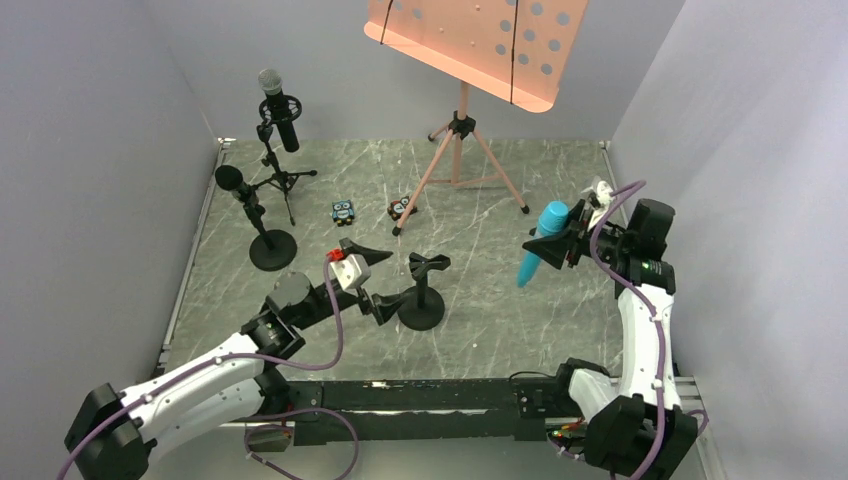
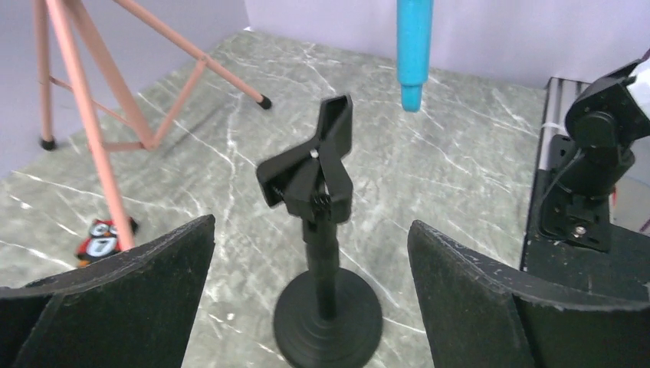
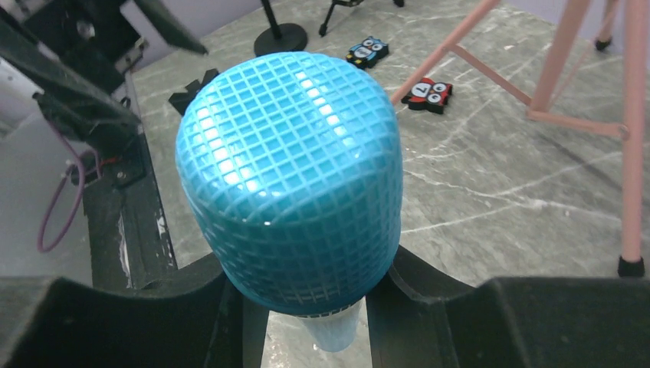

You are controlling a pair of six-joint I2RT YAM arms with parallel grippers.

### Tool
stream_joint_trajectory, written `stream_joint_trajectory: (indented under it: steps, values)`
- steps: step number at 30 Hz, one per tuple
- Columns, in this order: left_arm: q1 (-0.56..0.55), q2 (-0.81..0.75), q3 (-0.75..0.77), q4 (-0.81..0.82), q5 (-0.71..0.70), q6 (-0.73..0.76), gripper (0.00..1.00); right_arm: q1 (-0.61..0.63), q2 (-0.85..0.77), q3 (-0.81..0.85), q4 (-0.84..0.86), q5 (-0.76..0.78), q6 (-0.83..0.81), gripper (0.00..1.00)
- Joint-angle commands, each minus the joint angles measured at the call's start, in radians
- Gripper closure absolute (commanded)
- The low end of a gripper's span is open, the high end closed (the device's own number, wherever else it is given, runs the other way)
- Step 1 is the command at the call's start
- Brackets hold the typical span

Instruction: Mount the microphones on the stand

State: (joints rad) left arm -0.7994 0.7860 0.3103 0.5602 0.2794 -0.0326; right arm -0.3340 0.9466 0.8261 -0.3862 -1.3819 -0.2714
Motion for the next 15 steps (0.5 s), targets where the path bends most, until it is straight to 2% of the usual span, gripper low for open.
stream_joint_trajectory:
  steps: [1, 4, 9, 15]
  values:
    - [0.018, -0.023, 0.145, -0.346, 0.022, 0.165, 0.01, 0.083, 0.014, 0.069, -0.157, 0.021, -0.235, 0.90]
    - [0.021, 0.009, 0.215, -0.445, 0.071, 0.261, 0.01, 0.123, 0.027, 0.075, -0.192, 0.024, -0.285, 0.90]
    - [0.055, 0.072, 0.294, -0.517, 0.205, 0.376, 0.03, 0.213, 0.054, 0.095, -0.247, 0.062, -0.351, 0.90]
    - [0.146, 0.173, 0.358, -0.483, 0.425, 0.408, 0.08, 0.273, 0.090, 0.120, -0.280, 0.077, -0.380, 0.90]
